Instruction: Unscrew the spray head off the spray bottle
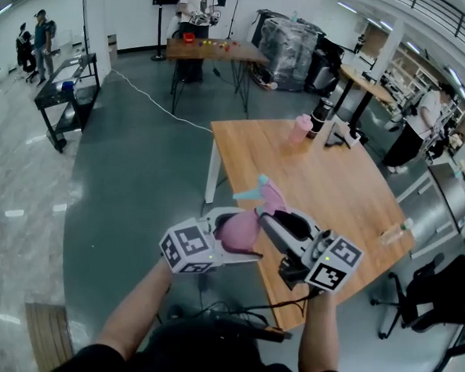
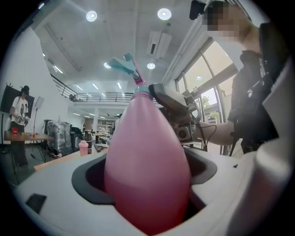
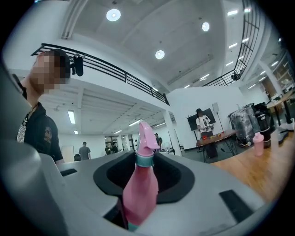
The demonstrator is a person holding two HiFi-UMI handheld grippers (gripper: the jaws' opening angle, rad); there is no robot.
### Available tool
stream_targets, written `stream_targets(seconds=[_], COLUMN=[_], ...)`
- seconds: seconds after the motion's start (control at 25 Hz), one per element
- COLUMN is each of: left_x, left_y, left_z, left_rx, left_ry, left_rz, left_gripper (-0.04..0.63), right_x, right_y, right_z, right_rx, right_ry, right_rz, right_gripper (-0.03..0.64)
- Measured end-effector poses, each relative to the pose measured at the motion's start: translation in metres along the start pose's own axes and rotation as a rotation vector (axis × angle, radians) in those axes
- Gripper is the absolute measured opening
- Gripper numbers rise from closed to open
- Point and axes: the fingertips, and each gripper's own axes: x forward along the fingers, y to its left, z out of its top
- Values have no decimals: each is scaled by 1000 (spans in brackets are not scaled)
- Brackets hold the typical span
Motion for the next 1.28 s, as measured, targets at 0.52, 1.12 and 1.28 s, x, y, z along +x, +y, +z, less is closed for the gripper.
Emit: stream_targets(seconds=[0.52,1.12,1.28], left_x=[-2,-6,-9], left_y=[17,31,34], left_z=[-14,-43,-46], left_rx=[9,-1,7], left_ry=[64,136,144], left_rz=[64,135,158], left_gripper=[442,443,442], right_x=[0,-16,-19], right_y=[-12,-26,-24], right_z=[16,44,50], right_rx=[-24,-67,-70], right_ry=[-40,-174,-197], right_rz=[-53,-191,-201], right_gripper=[130,130,130])
